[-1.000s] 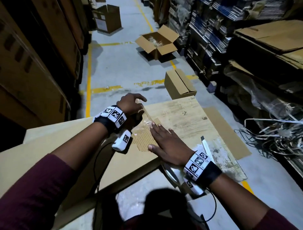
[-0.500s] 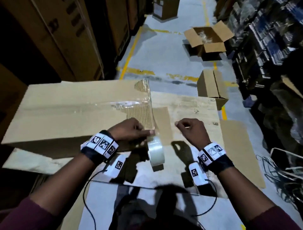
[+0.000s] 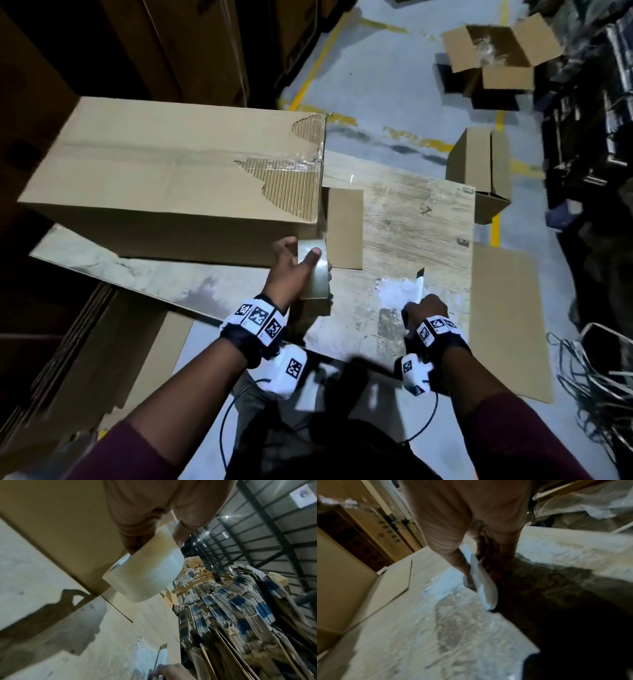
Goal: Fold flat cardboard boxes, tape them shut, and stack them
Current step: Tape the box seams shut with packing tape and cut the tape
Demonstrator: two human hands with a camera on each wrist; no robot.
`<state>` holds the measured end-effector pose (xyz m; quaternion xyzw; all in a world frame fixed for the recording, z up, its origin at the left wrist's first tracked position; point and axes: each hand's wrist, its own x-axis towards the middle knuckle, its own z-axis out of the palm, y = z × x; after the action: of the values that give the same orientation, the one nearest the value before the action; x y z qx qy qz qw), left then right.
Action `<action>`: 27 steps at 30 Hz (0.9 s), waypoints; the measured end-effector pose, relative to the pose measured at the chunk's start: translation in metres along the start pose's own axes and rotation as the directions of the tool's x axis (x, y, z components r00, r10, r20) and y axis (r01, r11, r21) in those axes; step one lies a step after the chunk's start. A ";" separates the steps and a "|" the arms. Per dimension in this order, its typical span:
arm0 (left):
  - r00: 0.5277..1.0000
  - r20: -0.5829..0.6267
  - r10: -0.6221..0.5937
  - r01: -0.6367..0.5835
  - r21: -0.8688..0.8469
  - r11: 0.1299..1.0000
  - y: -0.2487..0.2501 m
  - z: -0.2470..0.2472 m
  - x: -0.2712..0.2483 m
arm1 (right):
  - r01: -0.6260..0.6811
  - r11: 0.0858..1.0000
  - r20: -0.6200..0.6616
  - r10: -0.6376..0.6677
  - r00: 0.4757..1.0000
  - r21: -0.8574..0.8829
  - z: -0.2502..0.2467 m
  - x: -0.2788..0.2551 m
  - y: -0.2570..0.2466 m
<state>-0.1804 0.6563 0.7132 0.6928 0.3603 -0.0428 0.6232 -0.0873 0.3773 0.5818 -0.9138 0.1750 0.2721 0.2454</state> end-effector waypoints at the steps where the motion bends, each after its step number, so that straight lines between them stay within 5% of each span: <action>1: 1.000 -0.004 -0.010 0.010 0.058 0.998 0.001 0.001 0.002 | 0.009 0.998 0.031 -0.011 0.999 0.064 -0.001 -0.005 -0.003; 7: 0.998 0.020 -0.066 0.065 0.049 0.997 0.005 -0.007 0.010 | 0.114 0.873 0.072 -0.168 0.983 0.475 -0.015 -0.052 -0.040; 11: 0.971 0.238 -0.034 0.051 -0.068 0.996 0.010 -0.014 0.004 | 0.259 0.665 0.044 -0.402 0.914 0.701 -0.043 -0.092 -0.065; 14: 0.946 0.318 -0.061 0.094 -0.089 0.992 0.014 -0.020 0.000 | 0.471 0.641 0.021 -0.605 0.796 0.606 -0.061 -0.107 -0.080; 20: 0.961 0.267 -0.071 0.099 -0.094 0.991 0.010 -0.023 -0.011 | 0.802 0.524 -0.043 -0.829 0.557 0.286 -0.082 -0.134 -0.101; 27: 0.970 0.242 -0.009 0.078 -0.278 0.958 0.007 -0.022 -0.024 | 0.955 0.283 0.102 -0.951 0.291 -0.089 -0.119 -0.140 -0.123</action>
<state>-0.2029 0.6655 0.7363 0.5775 0.3006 -0.0869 0.7540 -0.0935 0.4388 0.7941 -0.8483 -0.4253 0.0964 0.3004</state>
